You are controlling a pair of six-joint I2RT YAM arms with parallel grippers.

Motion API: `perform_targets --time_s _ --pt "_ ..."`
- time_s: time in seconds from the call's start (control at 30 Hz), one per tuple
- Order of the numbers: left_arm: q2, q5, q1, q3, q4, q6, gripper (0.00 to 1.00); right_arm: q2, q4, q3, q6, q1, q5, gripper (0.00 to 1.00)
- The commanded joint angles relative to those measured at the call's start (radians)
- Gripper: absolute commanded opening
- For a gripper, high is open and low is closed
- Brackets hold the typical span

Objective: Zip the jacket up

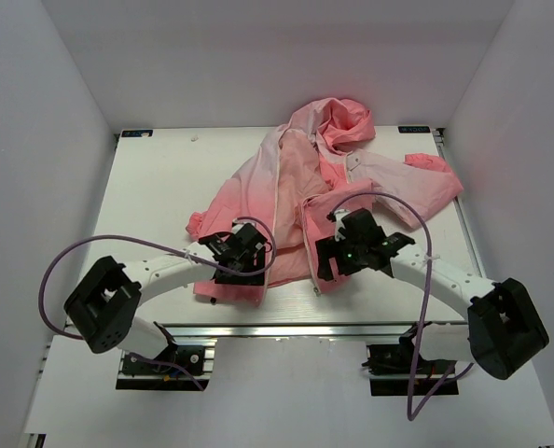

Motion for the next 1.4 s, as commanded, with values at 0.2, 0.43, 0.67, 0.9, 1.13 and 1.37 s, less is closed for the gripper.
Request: perform_targets --time_s 0.2,0.43,0.67,0.9,1.13,1.37 --pt "-0.197 -0.083 -0.002 0.088 -0.055 0.033 0.98 -0.058 0.03 0.006 -0.009 0.17 0.226 0.89" --pt "-0.247 -0.081 -0.003 0.05 -0.042 0.011 0.98 0.016 0.063 -0.011 0.036 0.212 0.289 0.82" --pt "-0.258 -0.054 -0.002 0.027 -0.03 -0.006 0.98 0.072 0.09 -0.049 0.122 0.259 0.297 0.75" --pt "-0.254 -0.069 -0.003 0.036 -0.05 -0.009 0.98 0.143 0.089 -0.063 0.188 0.282 0.376 0.66" --pt "-0.254 -0.068 -0.002 0.042 -0.061 -0.015 0.98 0.212 0.078 -0.067 0.24 0.31 0.406 0.42" --pt "-0.248 -0.062 -0.002 0.041 -0.07 -0.013 0.98 0.206 0.098 -0.075 0.22 0.311 0.335 0.06"
